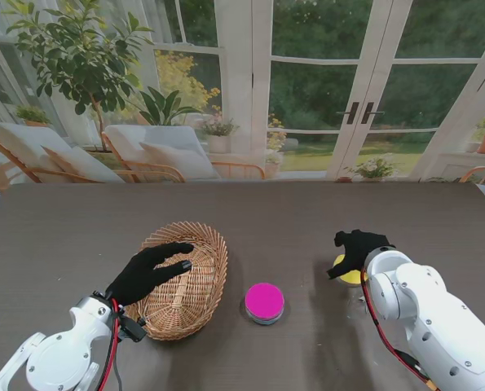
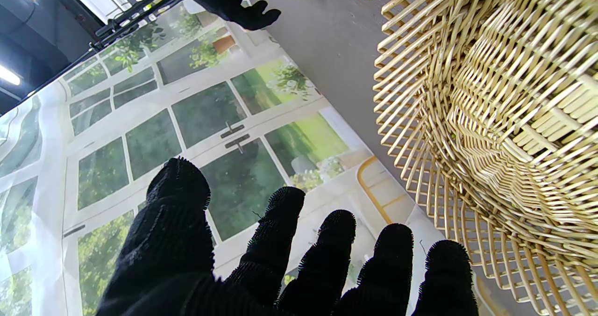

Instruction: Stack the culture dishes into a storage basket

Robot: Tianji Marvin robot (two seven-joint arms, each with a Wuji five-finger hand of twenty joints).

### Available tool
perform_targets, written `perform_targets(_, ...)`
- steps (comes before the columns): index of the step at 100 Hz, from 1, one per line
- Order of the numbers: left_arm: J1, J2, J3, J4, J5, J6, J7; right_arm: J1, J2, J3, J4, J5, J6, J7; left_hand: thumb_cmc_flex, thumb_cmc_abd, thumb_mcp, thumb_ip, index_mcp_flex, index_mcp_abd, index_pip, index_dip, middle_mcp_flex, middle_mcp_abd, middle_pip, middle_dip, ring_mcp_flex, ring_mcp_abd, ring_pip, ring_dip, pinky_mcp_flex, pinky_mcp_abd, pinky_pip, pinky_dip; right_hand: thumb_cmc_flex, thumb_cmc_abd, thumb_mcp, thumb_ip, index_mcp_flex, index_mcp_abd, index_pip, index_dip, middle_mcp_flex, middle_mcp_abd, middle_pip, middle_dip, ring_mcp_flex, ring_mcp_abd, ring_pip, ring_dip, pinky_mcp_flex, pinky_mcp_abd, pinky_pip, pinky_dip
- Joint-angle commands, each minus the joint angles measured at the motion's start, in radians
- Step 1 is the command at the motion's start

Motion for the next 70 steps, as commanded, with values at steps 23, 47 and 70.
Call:
perform_targets(23,0.019,-0.006,-0.009,-0.018,0.000,0.002,-0.008,0.021,0.001,-0.048,0.050,0.014,0.036,0.020,-0.011,0.042,-0.024,0.009,0.016,0.000,0.007,0.010,0.021,-0.001,0.002,0.007,0.029,0.003,0.006,0.006,-0.002,-0.002,0.008,0.005,0.032,-0.043,0.090,0.033,-0.082,-0.041,-0.055,0.064,-0.109,0.041,0.035,0.019,0.013,0.005,0.031,0.016,-0.314,0.028,0.044,0.051)
perform_targets(47,0.025,-0.006,-0.013,-0.022,-0.001,0.002,-0.006,0.040,0.002,-0.070,0.073,0.014,0.069,0.030,-0.012,0.042,-0.024,0.009,0.023,0.002,0.011,0.014,0.022,-0.001,0.002,0.007,0.029,0.004,0.006,0.006,-0.001,-0.003,0.009,0.005,0.038,-0.042,0.085,0.032,-0.086,-0.058,-0.234,0.197,-0.171,0.044,0.038,0.008,0.011,0.005,0.045,0.019,-0.309,0.024,0.051,0.053)
perform_targets(70,0.025,-0.006,-0.013,-0.024,-0.004,0.005,-0.011,0.052,0.003,-0.084,0.104,0.017,0.106,0.024,-0.011,0.042,-0.024,0.009,0.028,0.004,0.013,0.017,0.022,-0.001,0.002,0.007,0.028,0.003,0.005,0.006,-0.002,-0.004,0.008,0.005,0.046,-0.043,0.085,0.032,-0.091,-0.051,-0.353,0.313,-0.205,0.044,0.046,0.013,0.010,0.001,0.058,0.022,-0.308,0.019,0.059,0.054)
